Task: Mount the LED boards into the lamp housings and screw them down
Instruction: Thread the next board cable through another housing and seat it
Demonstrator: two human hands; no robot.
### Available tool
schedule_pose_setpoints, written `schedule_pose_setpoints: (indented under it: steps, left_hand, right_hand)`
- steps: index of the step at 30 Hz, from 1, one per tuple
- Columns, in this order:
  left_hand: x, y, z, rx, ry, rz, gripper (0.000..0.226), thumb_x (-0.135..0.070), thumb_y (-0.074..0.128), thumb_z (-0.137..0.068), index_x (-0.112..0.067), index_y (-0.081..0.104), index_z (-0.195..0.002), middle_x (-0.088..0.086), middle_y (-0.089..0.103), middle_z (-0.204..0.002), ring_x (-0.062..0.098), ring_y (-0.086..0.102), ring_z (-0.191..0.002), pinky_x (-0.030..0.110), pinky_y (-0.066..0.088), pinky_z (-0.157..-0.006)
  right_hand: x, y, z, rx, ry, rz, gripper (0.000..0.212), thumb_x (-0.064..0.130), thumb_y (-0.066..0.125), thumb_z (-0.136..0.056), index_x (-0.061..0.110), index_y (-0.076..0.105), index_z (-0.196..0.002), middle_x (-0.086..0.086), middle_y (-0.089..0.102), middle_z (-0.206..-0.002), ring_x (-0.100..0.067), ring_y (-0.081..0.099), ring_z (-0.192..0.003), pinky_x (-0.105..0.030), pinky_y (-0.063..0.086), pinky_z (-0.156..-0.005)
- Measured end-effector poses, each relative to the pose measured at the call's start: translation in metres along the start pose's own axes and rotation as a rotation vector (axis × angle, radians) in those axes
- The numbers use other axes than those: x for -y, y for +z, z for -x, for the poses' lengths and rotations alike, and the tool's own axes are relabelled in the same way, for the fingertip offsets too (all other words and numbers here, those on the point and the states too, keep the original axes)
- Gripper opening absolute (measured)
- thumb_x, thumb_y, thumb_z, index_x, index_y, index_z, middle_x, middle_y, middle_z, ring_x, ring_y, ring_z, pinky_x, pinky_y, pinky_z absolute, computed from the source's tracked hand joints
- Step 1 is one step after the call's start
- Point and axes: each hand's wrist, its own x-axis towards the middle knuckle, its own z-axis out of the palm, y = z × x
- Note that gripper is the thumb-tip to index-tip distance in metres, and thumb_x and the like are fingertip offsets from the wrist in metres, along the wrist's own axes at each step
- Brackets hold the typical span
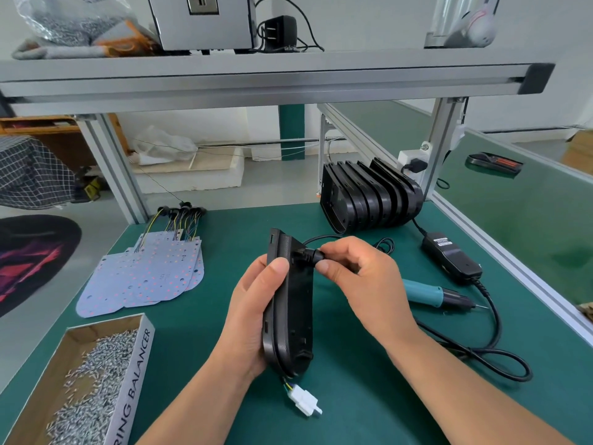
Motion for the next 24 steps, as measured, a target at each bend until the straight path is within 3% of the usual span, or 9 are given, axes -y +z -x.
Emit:
schedule_pose_setpoints:
  steps: [6,9,13,16,18,21,24]
  left_hand:
    - [-0.0003,-0.0041,-0.0006,0.016,0.009,-0.003,0.059,-0.063,0.085,-0.08,-0.017,0.07,-0.114,0.008,0.064,-0.094,0.022,0.059,-0.079,0.035,0.052,-0.064]
    - [0.0,-0.0023,0.0,0.026,0.004,-0.01,0.061,-0.063,0.086,-0.077,-0.018,0.071,-0.115,0.007,0.066,-0.093,0.021,0.061,-0.078,0.036,0.054,-0.063]
    - [-0.0006,0.0008,0.0013,0.016,0.004,-0.014,0.06,-0.059,0.087,-0.077,-0.015,0.069,-0.114,0.009,0.062,-0.09,0.023,0.059,-0.074,0.035,0.054,-0.062]
    - [-0.0009,0.0033,0.0016,-0.007,0.001,-0.003,0.052,-0.052,0.084,-0.078,-0.015,0.068,-0.111,0.012,0.059,-0.091,0.025,0.056,-0.075,0.036,0.051,-0.064]
    - [-0.0012,0.0042,0.0017,-0.014,0.001,0.003,0.052,-0.051,0.084,-0.078,-0.016,0.068,-0.111,0.014,0.057,-0.094,0.026,0.055,-0.077,0.036,0.051,-0.065]
    - [-0.0024,0.0044,0.0019,-0.015,0.0,0.008,0.048,-0.05,0.084,-0.077,-0.017,0.069,-0.109,0.015,0.057,-0.096,0.027,0.054,-0.079,0.037,0.05,-0.066]
    - [-0.0029,0.0051,0.0019,-0.027,-0.003,0.01,0.052,-0.05,0.084,-0.076,-0.014,0.067,-0.109,0.015,0.058,-0.096,0.027,0.055,-0.08,0.037,0.05,-0.065]
  right_hand:
    - [0.0,-0.0035,-0.001,0.057,-0.068,0.042,0.044,0.006,0.082,-0.089,0.044,0.075,-0.11,0.021,0.072,-0.117,-0.005,0.072,-0.108,-0.015,0.052,-0.095]
    - [-0.0018,-0.0017,-0.0009,0.007,-0.045,0.007,0.041,0.007,0.084,-0.087,0.044,0.078,-0.105,0.016,0.073,-0.108,-0.01,0.073,-0.103,-0.02,0.054,-0.092]
    - [-0.0022,0.0003,0.0009,-0.012,-0.031,0.009,0.045,0.012,0.084,-0.089,0.054,0.079,-0.102,0.022,0.077,-0.103,-0.005,0.072,-0.104,-0.015,0.051,-0.091]
    - [-0.003,-0.0002,0.0,-0.038,-0.101,0.107,0.03,0.012,0.084,-0.09,0.031,0.083,-0.113,0.017,0.077,-0.099,-0.005,0.07,-0.102,-0.014,0.049,-0.09]
    - [-0.0018,0.0003,-0.0006,-0.056,-0.21,0.244,0.024,0.012,0.081,-0.092,0.015,0.082,-0.116,0.009,0.075,-0.099,-0.009,0.069,-0.098,-0.023,0.052,-0.089]
    - [-0.002,0.0022,-0.0021,-0.052,-0.377,0.412,0.02,0.012,0.077,-0.096,0.005,0.079,-0.114,-0.002,0.072,-0.096,-0.022,0.068,-0.092,-0.04,0.056,-0.084]
    - [-0.0033,0.0005,-0.0045,-0.026,-0.377,0.402,0.026,0.009,0.077,-0.096,0.006,0.078,-0.122,0.0,0.072,-0.103,-0.017,0.067,-0.097,-0.033,0.054,-0.09]
